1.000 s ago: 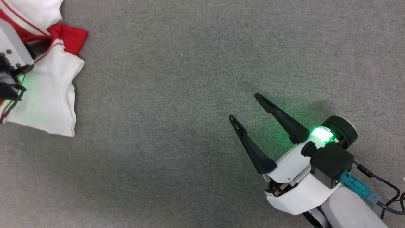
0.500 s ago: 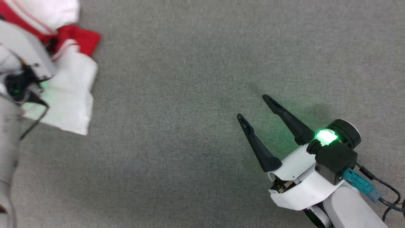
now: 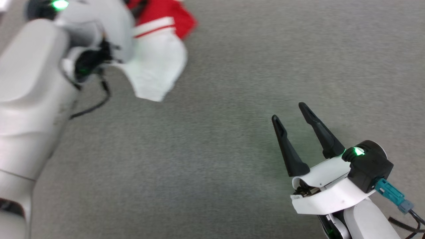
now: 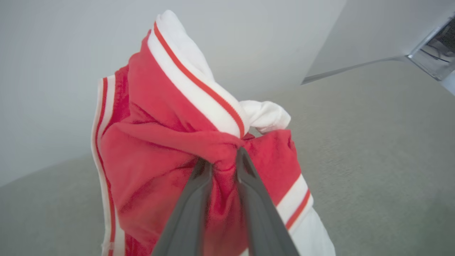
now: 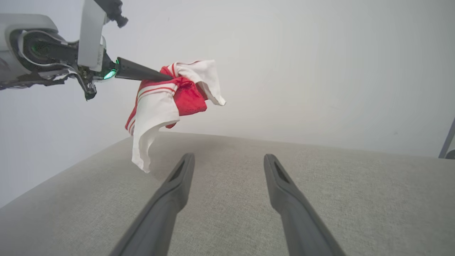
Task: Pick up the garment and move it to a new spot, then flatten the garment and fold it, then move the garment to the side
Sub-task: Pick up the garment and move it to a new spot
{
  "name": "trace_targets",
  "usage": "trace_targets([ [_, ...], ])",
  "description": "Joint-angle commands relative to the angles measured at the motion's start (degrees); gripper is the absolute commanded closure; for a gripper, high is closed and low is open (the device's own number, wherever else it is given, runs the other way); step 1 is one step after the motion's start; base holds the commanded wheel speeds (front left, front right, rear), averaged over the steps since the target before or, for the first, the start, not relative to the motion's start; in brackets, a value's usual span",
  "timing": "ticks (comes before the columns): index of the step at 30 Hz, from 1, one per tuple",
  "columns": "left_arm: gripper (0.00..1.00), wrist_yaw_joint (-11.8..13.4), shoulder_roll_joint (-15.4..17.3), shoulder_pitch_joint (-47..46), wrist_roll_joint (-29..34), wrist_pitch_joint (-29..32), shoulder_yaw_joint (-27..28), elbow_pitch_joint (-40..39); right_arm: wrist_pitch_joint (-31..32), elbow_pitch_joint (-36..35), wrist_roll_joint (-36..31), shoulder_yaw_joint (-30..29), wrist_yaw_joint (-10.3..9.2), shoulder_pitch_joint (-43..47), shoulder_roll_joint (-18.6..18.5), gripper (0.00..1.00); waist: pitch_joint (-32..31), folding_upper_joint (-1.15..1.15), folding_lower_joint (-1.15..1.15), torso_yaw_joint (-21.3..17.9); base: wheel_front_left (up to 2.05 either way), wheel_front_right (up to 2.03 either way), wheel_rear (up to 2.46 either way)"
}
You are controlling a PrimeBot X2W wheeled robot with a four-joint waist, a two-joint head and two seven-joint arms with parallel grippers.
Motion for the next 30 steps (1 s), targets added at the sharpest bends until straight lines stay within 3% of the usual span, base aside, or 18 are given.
trace_targets([
  [1, 1.0, 0.06, -0.24, -0.8, -0.33, -0.02, -1.04, -0.82, -0.42, 0.23, 0.21, -0.52, -0.04, 0.56, 0.41, 0.0, -0.88, 0.0, 0.0, -3.22, 0.0, 0.0, 0.0],
  [10, 1.0, 0.06, -6.38, -4.94, -3.07, 1.17, -15.83, -5.65, -1.07, -0.1, 1.55, -3.2, -0.04, 1.15, 3.34, 0.0, 1.38, 0.0, 0.0, -11.53, 0.0, 0.0, 0.0],
  [18, 1.0, 0.06, -9.72, -6.63, -6.11, -0.69, -25.74, -3.23, -1.1, -2.03, 2.97, -4.34, -0.04, -0.38, 4.75, 0.0, 5.62, 0.0, 0.0, -17.7, 0.0, 0.0, 0.0],
  [30, 1.0, 0.06, -8.66, -2.72, -5.03, 5.1, -29.5, 2.08, -1.12, -3.21, 6.5, -3.16, -0.04, -1.84, 4.97, 0.0, 7.64, 0.0, 0.0, -21.77, 0.0, 0.0, 0.0],
])
